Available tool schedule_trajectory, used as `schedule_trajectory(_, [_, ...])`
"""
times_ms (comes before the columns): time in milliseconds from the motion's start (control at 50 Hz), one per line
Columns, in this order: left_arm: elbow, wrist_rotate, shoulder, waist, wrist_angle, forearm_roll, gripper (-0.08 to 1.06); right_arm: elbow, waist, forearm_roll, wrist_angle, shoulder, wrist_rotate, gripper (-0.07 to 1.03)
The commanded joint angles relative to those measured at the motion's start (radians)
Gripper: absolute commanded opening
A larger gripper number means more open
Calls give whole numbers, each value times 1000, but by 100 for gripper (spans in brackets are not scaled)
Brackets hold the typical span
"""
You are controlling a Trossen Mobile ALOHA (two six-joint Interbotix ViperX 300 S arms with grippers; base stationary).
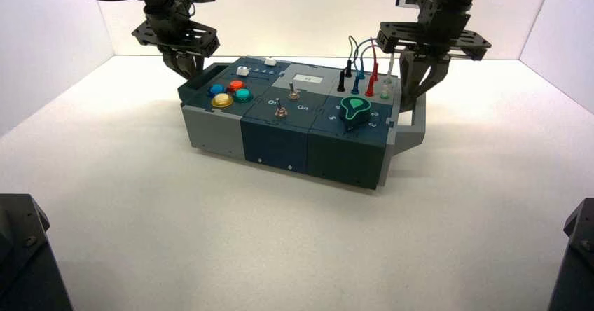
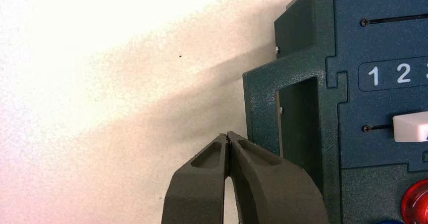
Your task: Flip the top switch on with the right gripper.
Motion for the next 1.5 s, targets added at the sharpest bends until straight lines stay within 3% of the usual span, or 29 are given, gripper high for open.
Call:
schedule_trajectory(20, [0,3,-11,-110,14,-23,-3,-44,3,5,-15,15,-2,-2])
schedule_trajectory(280, [-2,3,-20,-118,25,-23,-3,-41,-18,-9,18,11,-2,-2])
schedule_trajectory(460, [-29,3,-55,-55,28,-23,-3,-9,-12,-8,48,-55,3,-2])
schedule_trajectory(820, [-87,-3,-146,-58,44,-25,-3,-40,-12,-20,121,-190,5,-2])
schedule_trajectory(1500, [-38,2,-147,-91,63,-21,-3,-55,11,-9,143,-221,6,-2])
